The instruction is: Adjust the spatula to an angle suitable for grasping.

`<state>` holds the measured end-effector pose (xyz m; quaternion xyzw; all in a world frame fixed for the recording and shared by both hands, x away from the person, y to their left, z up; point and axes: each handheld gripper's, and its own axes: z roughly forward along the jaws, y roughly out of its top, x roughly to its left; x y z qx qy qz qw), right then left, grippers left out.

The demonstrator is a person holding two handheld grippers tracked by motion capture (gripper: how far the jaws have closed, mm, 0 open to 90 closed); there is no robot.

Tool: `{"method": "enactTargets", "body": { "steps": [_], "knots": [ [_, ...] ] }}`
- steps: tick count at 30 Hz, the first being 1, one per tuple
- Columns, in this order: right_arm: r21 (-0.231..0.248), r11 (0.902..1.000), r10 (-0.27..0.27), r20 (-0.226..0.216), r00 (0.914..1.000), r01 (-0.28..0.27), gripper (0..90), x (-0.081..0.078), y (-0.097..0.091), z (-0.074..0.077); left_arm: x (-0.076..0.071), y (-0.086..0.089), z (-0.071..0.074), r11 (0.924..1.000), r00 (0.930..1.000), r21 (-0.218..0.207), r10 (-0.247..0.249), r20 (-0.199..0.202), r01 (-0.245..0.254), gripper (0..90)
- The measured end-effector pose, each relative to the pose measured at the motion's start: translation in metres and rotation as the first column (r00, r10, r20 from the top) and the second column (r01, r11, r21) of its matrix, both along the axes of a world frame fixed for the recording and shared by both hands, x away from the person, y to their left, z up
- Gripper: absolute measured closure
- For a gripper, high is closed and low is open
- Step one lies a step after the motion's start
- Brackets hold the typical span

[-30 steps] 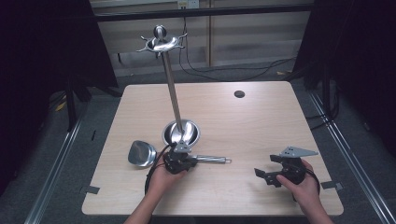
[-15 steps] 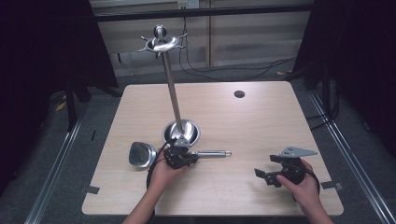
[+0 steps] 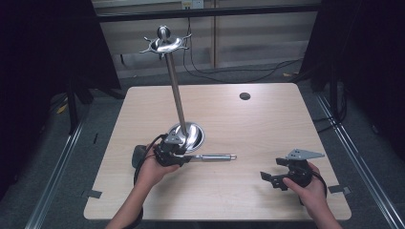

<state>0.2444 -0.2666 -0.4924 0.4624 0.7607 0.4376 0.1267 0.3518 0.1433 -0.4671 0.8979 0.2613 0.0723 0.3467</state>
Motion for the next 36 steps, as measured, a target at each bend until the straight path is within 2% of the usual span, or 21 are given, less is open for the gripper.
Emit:
{"method": "enactTargets", "body": {
  "steps": [2,3,7,13,14,18,22,23,24,25,28,30,31,32,34,36],
  "knots": [
    [0.002,1.0000,0.000,-0.003,1.0000,0.000,8.8,-0.001,0.000,0.000,0.003,0.002,-0.002,0.9999,0.9999,0.009,-0.010,-0.006,0.010,57.0],
    [0.001,1.0000,-0.001,-0.002,1.0000,0.001,8.9,-0.001,0.000,0.001,0.005,0.001,-0.004,0.9991,0.9997,0.037,-0.023,-0.012,0.024,54.6],
    [-0.002,1.0000,-0.001,-0.009,1.0000,0.001,9.2,-0.001,0.000,0.000,0.010,0.000,-0.007,0.9980,0.9999,0.061,-0.016,0.001,0.016,49.4],
    [0.006,1.0000,-0.002,-0.006,1.0000,0.002,9.4,-0.001,-0.001,0.001,0.012,-0.004,-0.012,0.9970,0.9993,0.068,-0.037,-0.004,0.037,49.2],
    [0.006,1.0000,-0.002,-0.006,1.0000,0.002,9.4,-0.001,-0.001,0.001,0.012,-0.004,-0.012,0.9959,0.9991,0.081,-0.042,-0.001,0.042,49.3],
    [0.012,0.9999,-0.002,-0.006,1.0000,0.002,9.4,-0.001,-0.002,0.001,0.011,-0.008,-0.015,0.9962,0.9989,0.074,-0.047,-0.009,0.047,49.5],
    [0.017,0.9998,-0.003,-0.009,1.0000,0.003,9.4,-0.001,-0.002,0.002,0.011,-0.010,-0.017,0.9920,0.9970,0.100,-0.075,-0.022,0.077,49.8],
    [0.016,0.9999,-0.002,-0.009,1.0000,0.003,9.4,-0.002,-0.002,0.002,0.012,-0.011,-0.016,0.9871,0.9955,0.129,-0.092,-0.024,0.094,49.8],
    [0.017,0.9999,-0.003,-0.008,1.0000,0.003,9.4,-0.001,-0.002,0.003,0.012,-0.011,-0.016,0.9871,0.9955,0.129,-0.092,-0.024,0.094,50.0],
    [0.015,0.9999,-0.003,-0.008,1.0000,0.003,9.4,-0.001,-0.003,0.003,0.012,-0.013,-0.017,0.9835,0.9941,0.145,-0.106,-0.026,0.108,50.7],
    [0.014,0.9999,0.002,-0.006,1.0000,-0.002,9.4,-0.001,-0.003,0.003,0.012,-0.015,-0.017,0.9817,0.9935,0.154,-0.107,-0.040,0.112,54.0],
    [0.015,0.9999,0.004,-0.005,1.0000,-0.004,9.4,-0.001,-0.002,0.003,0.011,-0.018,-0.017,0.9840,0.9940,0.144,-0.099,-0.047,0.105,54.2],
    [0.014,0.9999,0.006,-0.004,1.0000,-0.006,9.4,-0.001,-0.002,0.002,0.011,-0.019,-0.016,0.9821,0.9931,0.151,-0.107,-0.047,0.113,54.2],
    [0.014,0.9999,0.007,-0.007,1.0000,-0.007,9.4,0.000,-0.001,0.002,0.012,-0.019,-0.014,0.9710,0.9889,0.189,-0.138,-0.055,0.146,55.7],
    [0.014,0.9999,0.008,-0.010,0.9999,-0.008,9.4,0.000,-0.001,0.002,0.011,-0.024,-0.013,0.9696,0.9884,0.194,-0.139,-0.060,0.149,57.9],
    [0.016,0.9998,0.013,-0.007,0.9999,-0.013,9.4,0.000,0.000,0.002,0.009,-0.030,-0.010,0.9556,0.9833,0.233,-0.169,-0.068,0.180,61.1]
  ]
}}
